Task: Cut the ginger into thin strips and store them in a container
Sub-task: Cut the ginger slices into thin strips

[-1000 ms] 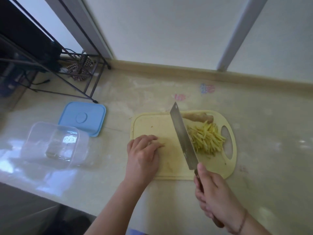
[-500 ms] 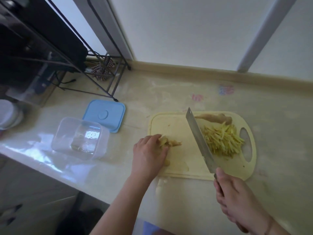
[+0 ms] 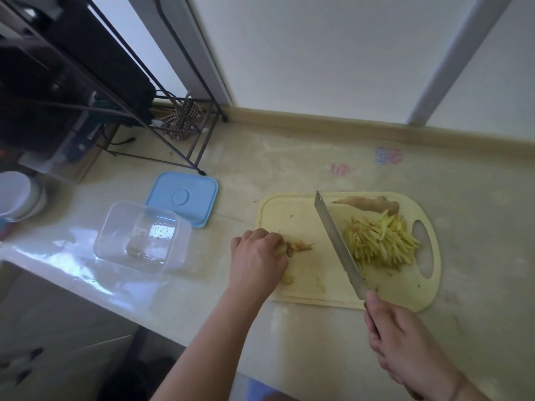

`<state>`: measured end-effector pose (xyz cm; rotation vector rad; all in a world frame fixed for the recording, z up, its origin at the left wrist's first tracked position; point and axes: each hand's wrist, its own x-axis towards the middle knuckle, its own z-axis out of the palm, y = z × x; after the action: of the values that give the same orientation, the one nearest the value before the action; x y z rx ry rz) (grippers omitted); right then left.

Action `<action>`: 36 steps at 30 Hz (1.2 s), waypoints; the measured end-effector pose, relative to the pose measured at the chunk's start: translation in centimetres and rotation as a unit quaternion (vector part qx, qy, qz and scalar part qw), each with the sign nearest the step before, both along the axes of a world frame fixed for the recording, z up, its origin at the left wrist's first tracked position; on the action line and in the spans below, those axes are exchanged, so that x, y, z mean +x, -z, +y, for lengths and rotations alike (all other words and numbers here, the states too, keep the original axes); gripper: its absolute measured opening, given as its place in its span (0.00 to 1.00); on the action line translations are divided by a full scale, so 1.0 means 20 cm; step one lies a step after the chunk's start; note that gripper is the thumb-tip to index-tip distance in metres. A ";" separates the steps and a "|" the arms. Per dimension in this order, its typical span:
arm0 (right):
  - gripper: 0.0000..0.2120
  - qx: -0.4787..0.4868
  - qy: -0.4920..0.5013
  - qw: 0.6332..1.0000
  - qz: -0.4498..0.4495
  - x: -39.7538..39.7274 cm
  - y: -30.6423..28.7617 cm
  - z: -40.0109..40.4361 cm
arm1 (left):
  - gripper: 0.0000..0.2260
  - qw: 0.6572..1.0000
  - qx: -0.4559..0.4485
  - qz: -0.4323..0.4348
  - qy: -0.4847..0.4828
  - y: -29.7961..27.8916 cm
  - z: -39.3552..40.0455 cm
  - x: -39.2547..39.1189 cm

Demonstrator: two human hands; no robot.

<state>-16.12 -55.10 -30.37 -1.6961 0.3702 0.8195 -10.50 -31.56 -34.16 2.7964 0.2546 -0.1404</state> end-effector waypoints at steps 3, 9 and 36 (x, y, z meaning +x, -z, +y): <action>0.29 -0.006 -0.002 1.000 0.004 0.00 0.00 0.00 | 0.10 1.000 0.005 -0.025 0.000 0.02 0.01 -0.01; 0.29 -0.015 -0.010 1.000 0.002 0.01 0.00 -0.01 | 0.07 0.996 -0.080 0.036 -0.020 -0.04 0.01 -0.01; 0.28 -0.008 0.014 1.000 0.021 0.01 0.03 -0.05 | 0.11 0.991 -0.034 -0.049 0.121 0.09 0.13 -0.23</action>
<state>-16.01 -56.11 -30.96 -1.6869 0.4291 0.8337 -15.02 -28.96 -35.87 2.7462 -0.1112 -0.0655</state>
